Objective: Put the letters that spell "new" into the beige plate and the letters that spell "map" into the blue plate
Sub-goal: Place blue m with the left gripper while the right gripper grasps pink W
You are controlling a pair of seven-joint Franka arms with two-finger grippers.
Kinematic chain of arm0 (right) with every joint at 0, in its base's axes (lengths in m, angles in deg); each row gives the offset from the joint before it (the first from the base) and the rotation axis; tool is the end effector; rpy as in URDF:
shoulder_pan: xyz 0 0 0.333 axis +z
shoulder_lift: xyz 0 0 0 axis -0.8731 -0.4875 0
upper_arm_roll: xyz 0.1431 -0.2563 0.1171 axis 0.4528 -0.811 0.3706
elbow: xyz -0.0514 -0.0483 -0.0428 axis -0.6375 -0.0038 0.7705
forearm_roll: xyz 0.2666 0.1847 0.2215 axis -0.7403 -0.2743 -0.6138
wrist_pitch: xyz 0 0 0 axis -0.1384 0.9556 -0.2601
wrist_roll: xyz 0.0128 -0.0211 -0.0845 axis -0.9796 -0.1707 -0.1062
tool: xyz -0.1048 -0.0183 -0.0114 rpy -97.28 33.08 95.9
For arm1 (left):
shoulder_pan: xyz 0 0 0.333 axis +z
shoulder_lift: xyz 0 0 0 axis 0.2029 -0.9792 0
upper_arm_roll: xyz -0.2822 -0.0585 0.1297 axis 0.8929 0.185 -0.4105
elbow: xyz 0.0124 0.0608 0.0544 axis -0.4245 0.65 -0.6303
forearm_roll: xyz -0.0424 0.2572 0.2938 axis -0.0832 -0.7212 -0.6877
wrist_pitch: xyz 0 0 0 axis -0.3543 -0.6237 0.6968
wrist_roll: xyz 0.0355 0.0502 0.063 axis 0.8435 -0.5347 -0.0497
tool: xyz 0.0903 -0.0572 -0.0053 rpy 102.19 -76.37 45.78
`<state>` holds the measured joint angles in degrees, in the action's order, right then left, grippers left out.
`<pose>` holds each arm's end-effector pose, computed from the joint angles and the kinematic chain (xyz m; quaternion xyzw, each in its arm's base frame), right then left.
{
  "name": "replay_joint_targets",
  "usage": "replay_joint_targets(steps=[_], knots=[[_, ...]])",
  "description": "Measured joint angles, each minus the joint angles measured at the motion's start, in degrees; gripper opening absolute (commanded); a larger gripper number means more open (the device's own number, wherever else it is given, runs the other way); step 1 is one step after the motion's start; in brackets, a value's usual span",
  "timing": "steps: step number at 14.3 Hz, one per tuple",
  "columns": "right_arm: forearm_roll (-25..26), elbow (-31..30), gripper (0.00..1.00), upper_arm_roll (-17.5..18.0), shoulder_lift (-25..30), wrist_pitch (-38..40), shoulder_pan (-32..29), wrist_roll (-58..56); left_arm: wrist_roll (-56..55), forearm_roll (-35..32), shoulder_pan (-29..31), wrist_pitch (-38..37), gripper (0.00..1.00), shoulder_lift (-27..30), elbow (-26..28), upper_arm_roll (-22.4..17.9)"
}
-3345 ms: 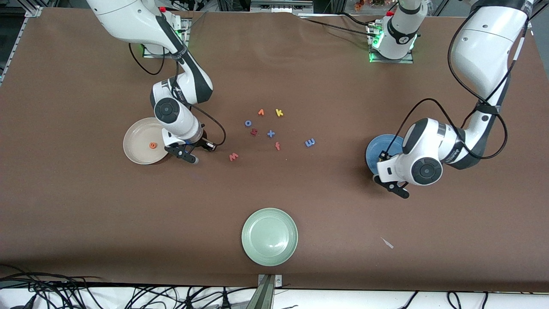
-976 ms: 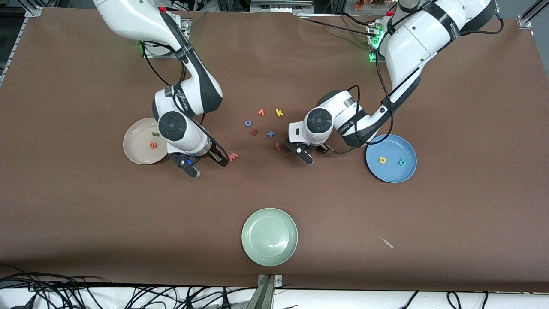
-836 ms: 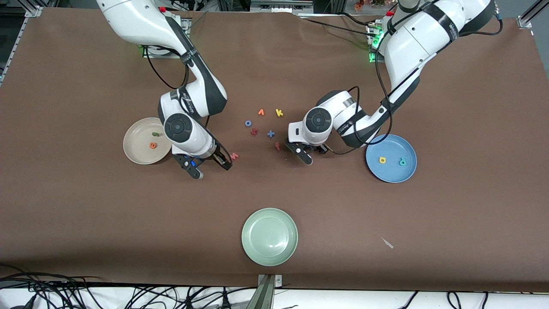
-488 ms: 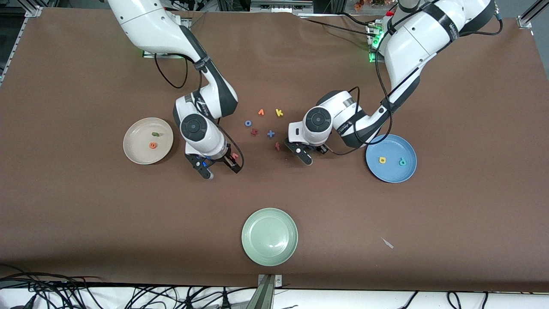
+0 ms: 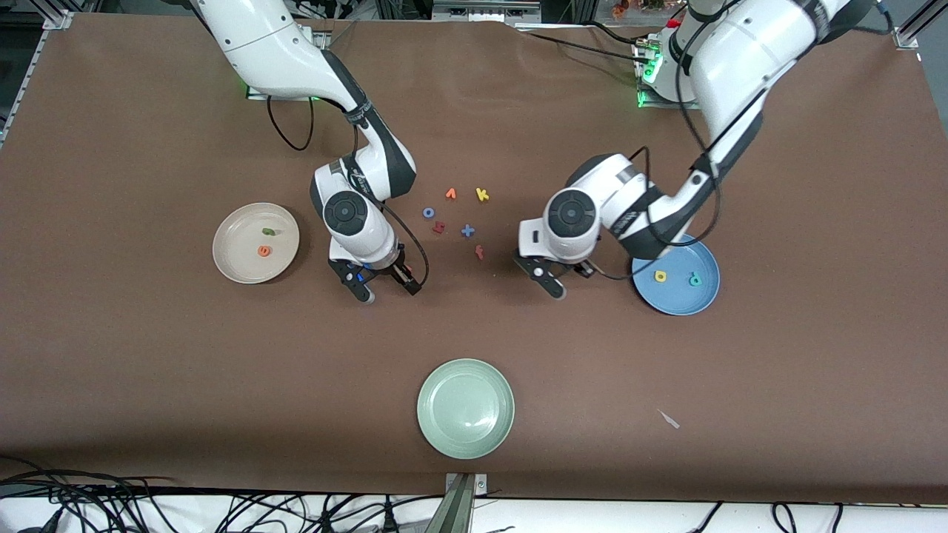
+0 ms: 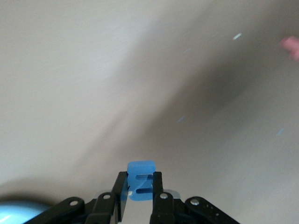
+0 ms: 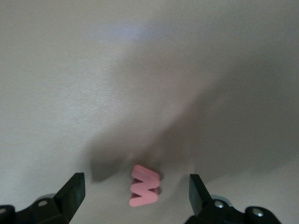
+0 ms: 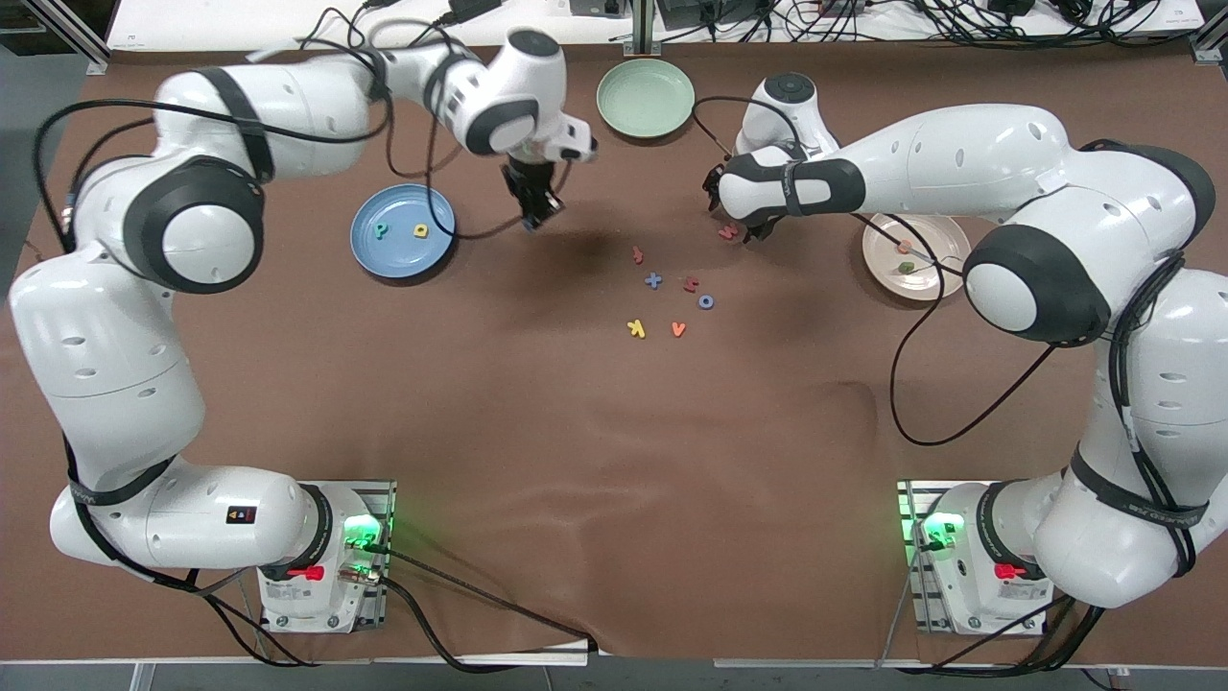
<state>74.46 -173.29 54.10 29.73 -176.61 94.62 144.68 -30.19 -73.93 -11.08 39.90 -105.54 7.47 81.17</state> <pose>0.5565 0.3462 0.1746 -0.9143 0.4031 0.0193 0.0350 0.5730 -0.3231 0.2587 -0.9111 0.3940 0.1115 0.0477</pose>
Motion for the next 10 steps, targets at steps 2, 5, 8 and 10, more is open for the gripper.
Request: replay_joint_targets(steps=[2, 5, 8, 10], knots=[[0.0, -0.29, 0.6, 0.0, 0.0, -0.15, 0.06, 0.0, 7.65, -0.02, 3.83, -4.19, 0.04, 2.03, -0.83, -0.16], [0.0, -0.3, 0.16, -0.02, 0.19, -0.11, 0.08, 0.0, 17.79, -0.02, 11.79, -5.21, 0.05, 2.37, -0.03, -0.59], [0.0, -0.3, 0.0, -0.03, 0.53, -0.11, 0.08, 0.0, 19.86, -2.38, 16.78, -5.17, 0.08, 2.11, 3.86, -0.77], [0.0, -0.27, 0.0, -0.03, 0.53, -0.13, 0.09, 0.0, 19.86, -3.45, 19.32, -3.32, 0.19, 2.12, 7.61, -0.69]])
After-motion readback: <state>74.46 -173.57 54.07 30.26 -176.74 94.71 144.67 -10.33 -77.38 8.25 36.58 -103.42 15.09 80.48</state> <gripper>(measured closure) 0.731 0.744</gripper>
